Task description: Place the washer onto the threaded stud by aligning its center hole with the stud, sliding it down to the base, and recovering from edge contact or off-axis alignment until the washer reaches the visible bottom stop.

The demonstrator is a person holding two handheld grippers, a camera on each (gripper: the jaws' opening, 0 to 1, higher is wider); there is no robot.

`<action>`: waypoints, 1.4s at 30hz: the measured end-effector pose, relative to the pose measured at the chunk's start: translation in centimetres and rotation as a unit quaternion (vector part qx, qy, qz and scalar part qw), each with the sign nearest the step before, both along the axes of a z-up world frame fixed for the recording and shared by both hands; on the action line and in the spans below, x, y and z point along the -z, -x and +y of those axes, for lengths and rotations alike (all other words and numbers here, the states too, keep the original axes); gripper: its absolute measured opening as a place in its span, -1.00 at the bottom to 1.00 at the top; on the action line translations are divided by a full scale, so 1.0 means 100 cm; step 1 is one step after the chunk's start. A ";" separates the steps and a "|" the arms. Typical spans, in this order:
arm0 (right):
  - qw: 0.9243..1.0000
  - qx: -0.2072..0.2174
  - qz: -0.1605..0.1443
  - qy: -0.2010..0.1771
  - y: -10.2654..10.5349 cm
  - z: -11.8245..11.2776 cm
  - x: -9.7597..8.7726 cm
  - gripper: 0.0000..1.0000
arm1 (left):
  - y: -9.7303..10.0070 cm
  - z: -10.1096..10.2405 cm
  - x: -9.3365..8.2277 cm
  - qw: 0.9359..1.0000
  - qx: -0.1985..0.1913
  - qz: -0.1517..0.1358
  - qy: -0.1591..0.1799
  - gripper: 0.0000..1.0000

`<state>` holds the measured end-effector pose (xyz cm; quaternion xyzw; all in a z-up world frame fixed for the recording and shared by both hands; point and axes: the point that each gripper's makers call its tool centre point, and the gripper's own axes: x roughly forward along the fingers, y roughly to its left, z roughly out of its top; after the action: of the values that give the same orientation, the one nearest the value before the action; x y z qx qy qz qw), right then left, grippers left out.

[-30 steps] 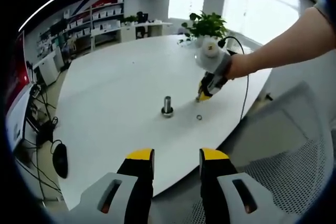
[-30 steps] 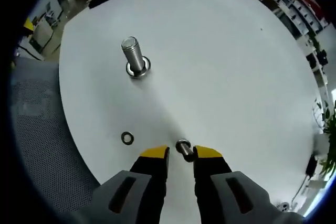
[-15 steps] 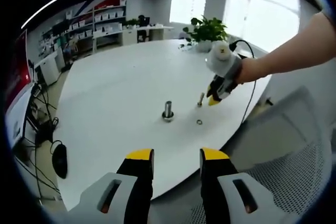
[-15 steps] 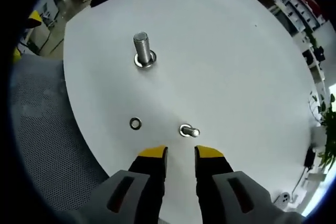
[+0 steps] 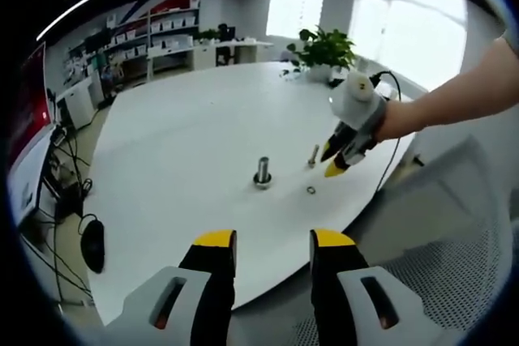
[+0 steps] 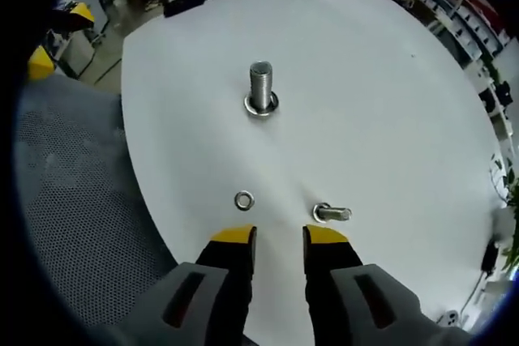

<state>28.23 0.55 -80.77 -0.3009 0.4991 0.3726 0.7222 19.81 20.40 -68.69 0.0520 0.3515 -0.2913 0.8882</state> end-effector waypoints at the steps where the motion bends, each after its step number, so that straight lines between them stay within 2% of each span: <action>1: 1.000 -0.003 0.002 -0.008 0.002 0.003 0.003 -0.49 | 0.000 0.000 0.000 1.000 -0.001 -0.001 -0.003 -0.31; 5: 0.999 -0.019 0.015 -0.031 0.011 0.016 0.011 -0.49 | -0.002 0.004 0.000 1.000 -0.014 -0.002 -0.006 -0.30; 11: 0.998 -0.057 0.022 -0.034 0.018 0.023 0.023 -0.49 | -0.005 0.009 0.001 0.999 -0.037 0.006 0.001 -0.26; 13: 0.997 -0.062 0.015 -0.043 0.013 0.025 0.023 -0.49 | -0.006 0.011 0.001 0.999 -0.038 -0.003 -0.014 -0.26; 18: 0.995 -0.064 0.014 -0.071 0.006 0.036 0.027 -0.51 | -0.004 0.013 0.007 0.999 -0.034 0.006 -0.035 -0.26; 22: 0.993 -0.079 0.023 -0.080 0.011 0.041 0.033 -0.53 | -0.003 0.014 0.008 0.998 -0.035 0.008 -0.045 -0.26; 23: 0.991 -0.100 0.005 -0.086 0.006 0.044 0.032 -0.55 | -0.003 0.015 0.009 0.998 -0.035 0.010 -0.052 -0.26; 25: 0.992 -0.089 0.011 -0.087 0.007 0.040 0.033 -0.57 | -0.003 0.016 0.012 0.997 -0.034 0.014 -0.060 -0.26; 27: 0.991 -0.095 0.013 -0.093 0.009 0.039 0.032 -0.57 | -0.003 0.019 0.012 0.997 -0.036 0.012 -0.066 -0.26; 30: 0.986 -0.139 -0.002 -0.092 0.010 0.038 0.032 -0.59 | -0.003 0.021 0.012 0.997 -0.038 0.014 -0.071 -0.26; 32: 0.985 -0.148 -0.010 -0.093 0.010 0.035 0.033 -0.65 | -0.004 0.021 0.012 0.997 -0.037 0.012 -0.074 -0.26; 36: 0.984 -0.141 -0.006 -0.113 0.009 0.034 0.031 -0.69 | -0.007 0.026 0.008 0.996 -0.049 0.002 -0.073 -0.26; 42: 0.982 -0.159 -0.008 -0.105 0.013 0.024 0.031 -0.69 | -0.006 0.026 0.009 0.996 -0.051 0.005 -0.076 -0.26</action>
<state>26.93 2.96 -83.88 -0.3022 0.3974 0.5302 0.6853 20.39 22.96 -69.63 0.1000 0.3793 -0.2187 0.8935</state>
